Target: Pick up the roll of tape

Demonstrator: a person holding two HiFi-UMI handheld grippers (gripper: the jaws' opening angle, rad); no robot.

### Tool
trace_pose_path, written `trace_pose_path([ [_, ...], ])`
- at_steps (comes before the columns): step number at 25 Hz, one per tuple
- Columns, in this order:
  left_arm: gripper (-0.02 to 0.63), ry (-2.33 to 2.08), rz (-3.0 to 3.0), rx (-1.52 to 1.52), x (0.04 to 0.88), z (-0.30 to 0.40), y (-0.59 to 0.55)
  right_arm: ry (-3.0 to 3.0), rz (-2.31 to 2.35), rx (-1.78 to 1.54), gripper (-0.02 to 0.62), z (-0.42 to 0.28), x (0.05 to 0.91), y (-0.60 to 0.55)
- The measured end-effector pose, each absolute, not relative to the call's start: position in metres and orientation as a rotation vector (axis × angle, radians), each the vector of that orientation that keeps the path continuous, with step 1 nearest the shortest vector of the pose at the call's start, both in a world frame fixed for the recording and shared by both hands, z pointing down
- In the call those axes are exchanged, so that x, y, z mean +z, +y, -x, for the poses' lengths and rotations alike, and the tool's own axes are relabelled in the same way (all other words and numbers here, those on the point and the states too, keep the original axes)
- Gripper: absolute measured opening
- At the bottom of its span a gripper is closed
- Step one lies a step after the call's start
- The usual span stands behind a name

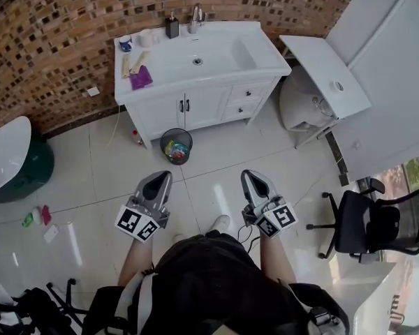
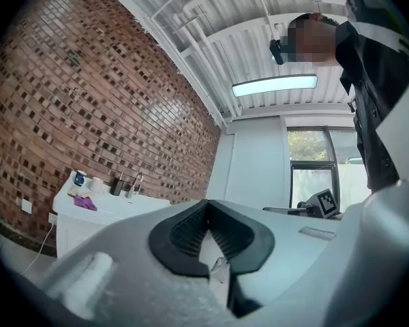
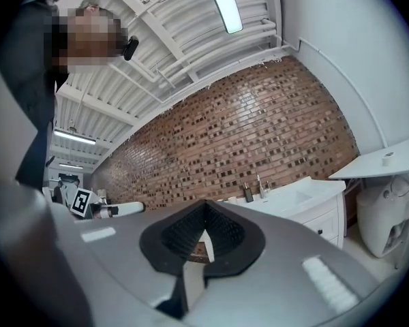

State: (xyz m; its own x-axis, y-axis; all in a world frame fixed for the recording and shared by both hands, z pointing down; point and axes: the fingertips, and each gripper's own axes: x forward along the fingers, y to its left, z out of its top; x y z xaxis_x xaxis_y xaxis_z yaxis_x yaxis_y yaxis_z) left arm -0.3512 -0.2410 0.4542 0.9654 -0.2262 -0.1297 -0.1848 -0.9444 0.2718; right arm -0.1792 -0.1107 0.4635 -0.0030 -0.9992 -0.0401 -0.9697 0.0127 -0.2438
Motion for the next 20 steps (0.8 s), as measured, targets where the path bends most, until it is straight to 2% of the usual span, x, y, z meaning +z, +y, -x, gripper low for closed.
trace_pose_path([
  [12, 0.002, 0.054, -2.939, -0.224, 0.432, 0.184, -0.194, 1.856, 2.210, -0.075, 0.006, 0.034, 0.455, -0.050],
  [20, 0.002, 0.394, -2.880, -0.141, 0.448, 0.068, -0.124, 1.638, 2.391, -0.074, 0.006, -0.037, 0.465, 0.041],
])
